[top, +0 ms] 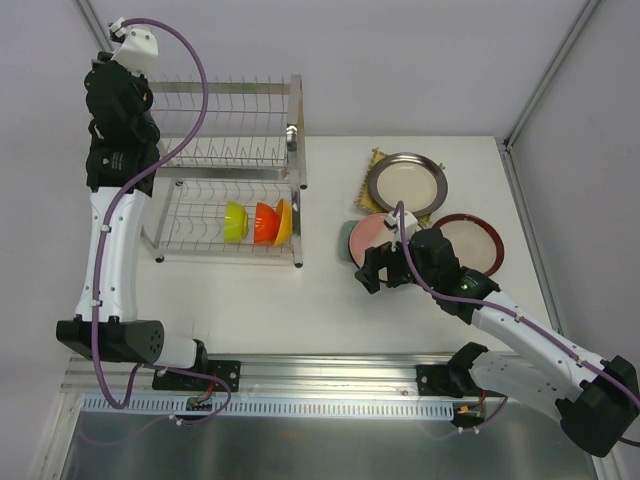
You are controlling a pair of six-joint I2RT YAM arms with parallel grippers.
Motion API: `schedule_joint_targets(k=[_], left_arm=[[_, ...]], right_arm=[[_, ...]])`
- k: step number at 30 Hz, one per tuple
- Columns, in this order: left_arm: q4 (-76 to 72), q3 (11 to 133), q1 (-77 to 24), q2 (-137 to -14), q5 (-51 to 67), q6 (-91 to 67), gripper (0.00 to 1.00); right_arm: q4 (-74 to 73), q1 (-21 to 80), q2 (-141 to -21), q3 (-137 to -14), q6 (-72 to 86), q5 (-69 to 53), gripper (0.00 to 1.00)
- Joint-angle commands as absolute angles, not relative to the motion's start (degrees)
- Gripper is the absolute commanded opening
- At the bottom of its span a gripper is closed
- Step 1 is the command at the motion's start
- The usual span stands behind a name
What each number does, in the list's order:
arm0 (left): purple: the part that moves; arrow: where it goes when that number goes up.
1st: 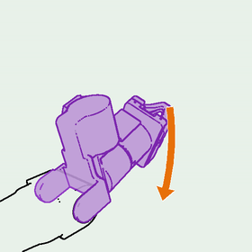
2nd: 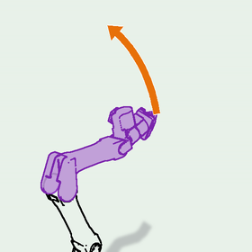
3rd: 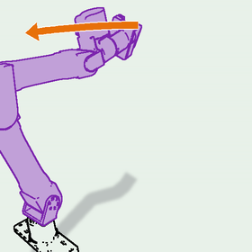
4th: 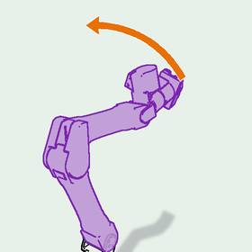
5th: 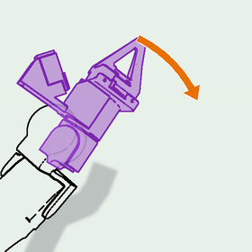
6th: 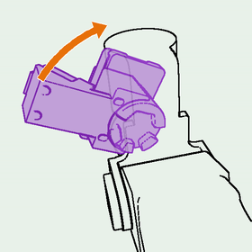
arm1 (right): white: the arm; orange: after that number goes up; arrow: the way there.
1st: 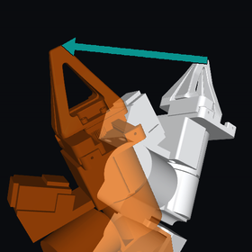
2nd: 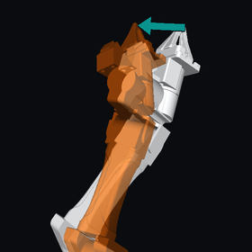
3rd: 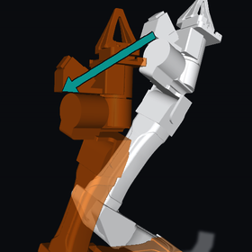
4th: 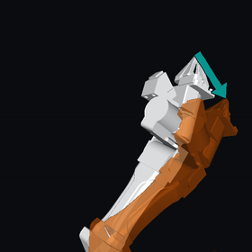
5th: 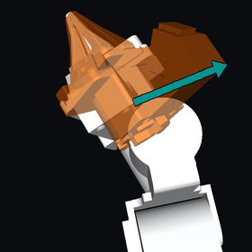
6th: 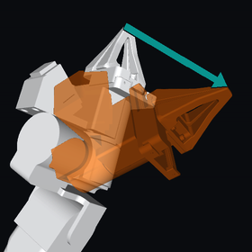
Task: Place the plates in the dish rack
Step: Insert the plate into the dish rack
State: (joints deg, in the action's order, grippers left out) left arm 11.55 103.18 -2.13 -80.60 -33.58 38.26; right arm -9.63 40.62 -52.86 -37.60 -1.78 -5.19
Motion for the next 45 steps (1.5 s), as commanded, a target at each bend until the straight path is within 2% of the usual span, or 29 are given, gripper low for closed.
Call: schedule_joint_targets(k=[1, 9, 26, 33, 35, 44, 45], left_arm=[[6.6, 102.0, -2.1, -77.3, -36.6, 36.5, 0.06], [4.9, 100.8, -2.1, -77.5, -40.3, 36.6, 0.04], [5.1, 102.3, -3.0, -81.7, -38.2, 38.2, 0.11], [5.1, 103.0, -3.3, -83.1, -38.7, 38.6, 0.17], [5.0, 103.0, -3.3, -82.9, -38.8, 38.6, 0.22], [5.1, 102.8, -3.6, -80.7, -38.1, 38.1, 0.55], [5.1, 102.8, -3.7, -80.5, -38.1, 38.0, 0.57]], right_arm=[[-7.3, 41.0, -52.5, -37.9, -2.7, -5.4, 0.99], [-7.3, 41.0, -52.7, -37.9, -2.7, -5.4, 1.0], [-7.7, 41.0, -53.3, -38.1, -3.0, -5.1, 1.0], [-7.9, 41.0, -53.3, -38.3, -3.1, -5.0, 1.0], [-7.9, 40.9, -53.3, -38.2, -3.1, -5.0, 0.99], [-7.7, 41.0, -53.3, -38.3, -3.0, -5.3, 1.0], [-7.8, 41.0, -53.3, -38.4, -3.0, -5.4, 1.0]])
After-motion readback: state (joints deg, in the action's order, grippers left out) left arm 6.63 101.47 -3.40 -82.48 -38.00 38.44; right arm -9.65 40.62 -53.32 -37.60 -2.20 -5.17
